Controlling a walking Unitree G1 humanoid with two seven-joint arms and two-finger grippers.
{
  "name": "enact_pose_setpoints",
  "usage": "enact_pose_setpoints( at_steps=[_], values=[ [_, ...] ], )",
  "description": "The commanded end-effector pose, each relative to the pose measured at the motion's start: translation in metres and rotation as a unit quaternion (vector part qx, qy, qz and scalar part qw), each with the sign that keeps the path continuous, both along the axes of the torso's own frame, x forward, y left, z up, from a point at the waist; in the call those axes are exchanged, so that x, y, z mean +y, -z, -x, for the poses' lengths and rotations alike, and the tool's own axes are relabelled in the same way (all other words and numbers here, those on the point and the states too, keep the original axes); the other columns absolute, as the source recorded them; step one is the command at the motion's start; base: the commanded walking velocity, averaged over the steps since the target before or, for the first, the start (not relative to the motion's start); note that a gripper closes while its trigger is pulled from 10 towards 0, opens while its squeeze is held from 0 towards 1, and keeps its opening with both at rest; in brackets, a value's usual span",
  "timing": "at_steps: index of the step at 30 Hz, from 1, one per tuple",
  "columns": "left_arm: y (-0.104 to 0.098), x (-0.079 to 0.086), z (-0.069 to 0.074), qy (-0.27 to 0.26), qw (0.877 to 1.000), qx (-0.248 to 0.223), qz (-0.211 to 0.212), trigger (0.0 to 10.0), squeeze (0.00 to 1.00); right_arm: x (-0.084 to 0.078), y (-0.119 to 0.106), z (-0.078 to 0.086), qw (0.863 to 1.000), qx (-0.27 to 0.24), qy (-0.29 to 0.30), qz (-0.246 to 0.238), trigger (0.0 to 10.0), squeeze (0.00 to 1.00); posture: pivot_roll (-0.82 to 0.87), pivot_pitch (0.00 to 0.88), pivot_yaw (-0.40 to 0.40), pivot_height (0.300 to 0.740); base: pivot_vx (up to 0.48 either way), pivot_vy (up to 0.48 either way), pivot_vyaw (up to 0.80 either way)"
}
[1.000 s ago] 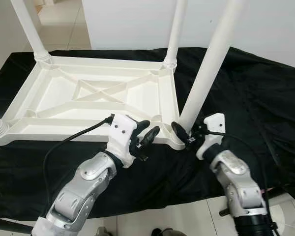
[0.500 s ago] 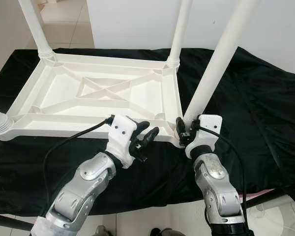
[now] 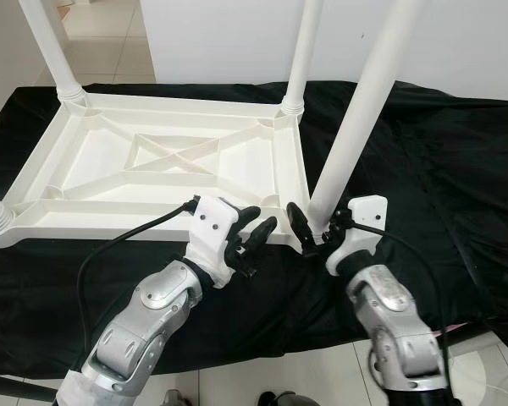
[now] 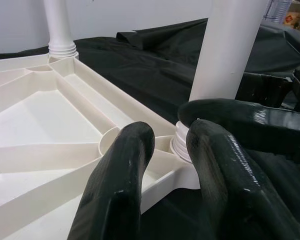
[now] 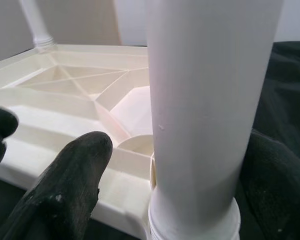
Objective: Building children table
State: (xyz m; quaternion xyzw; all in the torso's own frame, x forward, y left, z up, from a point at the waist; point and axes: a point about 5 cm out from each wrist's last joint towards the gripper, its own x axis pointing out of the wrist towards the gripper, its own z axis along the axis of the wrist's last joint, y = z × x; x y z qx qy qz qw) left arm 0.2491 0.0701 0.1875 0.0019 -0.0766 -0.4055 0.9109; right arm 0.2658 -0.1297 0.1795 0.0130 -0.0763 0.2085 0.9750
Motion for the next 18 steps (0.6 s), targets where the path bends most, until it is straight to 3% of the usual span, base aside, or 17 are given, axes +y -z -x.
enact_pose_setpoints(
  at_steps=[1, 3, 6, 13, 14, 16, 17, 18],
  values=[
    [0.003, -0.004, 0.005, 0.052, 0.999, -0.002, -0.014, 10.0, 0.0, 0.003, 0.002, 0.003, 1.0, 0.002, -0.017, -0.002, 10.0, 0.0, -0.08, 0.111, -0.038, 0.74, 0.0, 0.0, 0.0],
    [0.005, -0.009, 0.007, 0.06, 0.998, -0.002, -0.012, 10.0, 0.0, -0.008, 0.002, -0.005, 0.997, -0.001, -0.072, 0.042, 10.0, 0.0, -0.09, 0.104, -0.042, 0.74, 0.0, 0.0, 0.0],
    [0.005, -0.012, 0.007, 0.061, 0.998, -0.002, -0.012, 10.0, 0.0, -0.014, 0.003, -0.011, 0.993, 0.0, -0.097, 0.061, 10.0, 0.0, -0.09, 0.102, -0.037, 0.74, 0.0, 0.0, 0.0],
    [0.005, -0.014, 0.006, 0.063, 0.998, -0.003, -0.011, 10.0, 0.0, -0.012, 0.013, -0.021, 0.986, 0.013, -0.143, 0.086, 10.0, 0.0, -0.08, 0.103, -0.037, 0.74, 0.0, 0.0, 0.0],
    [0.005, -0.014, 0.006, 0.062, 0.998, -0.005, -0.011, 10.0, 0.0, -0.009, 0.016, -0.024, 0.983, 0.018, -0.156, 0.09, 3.4, 0.0, -0.08, 0.103, -0.035, 0.74, 0.0, 0.0, 0.0],
    [0.005, -0.014, 0.005, 0.061, 0.998, -0.005, -0.012, 10.0, 0.0, -0.007, 0.019, -0.025, 0.982, 0.022, -0.166, 0.092, 3.4, 0.0, -0.08, 0.103, -0.035, 0.74, 0.0, 0.0, 0.0],
    [0.005, -0.014, 0.005, 0.061, 0.998, -0.007, -0.013, 10.0, 0.0, -0.005, 0.022, -0.026, 0.98, 0.025, -0.174, 0.098, 0.0, 0.0, -0.07, 0.104, -0.036, 0.74, 0.0, 0.0, 0.0],
    [0.005, -0.015, 0.005, 0.061, 0.998, -0.007, -0.013, 10.0, 0.0, -0.003, 0.025, -0.026, 0.978, 0.028, -0.179, 0.102, 0.0, 0.0, -0.07, 0.104, -0.036, 0.74, 0.0, 0.0, 0.0]
  ],
)
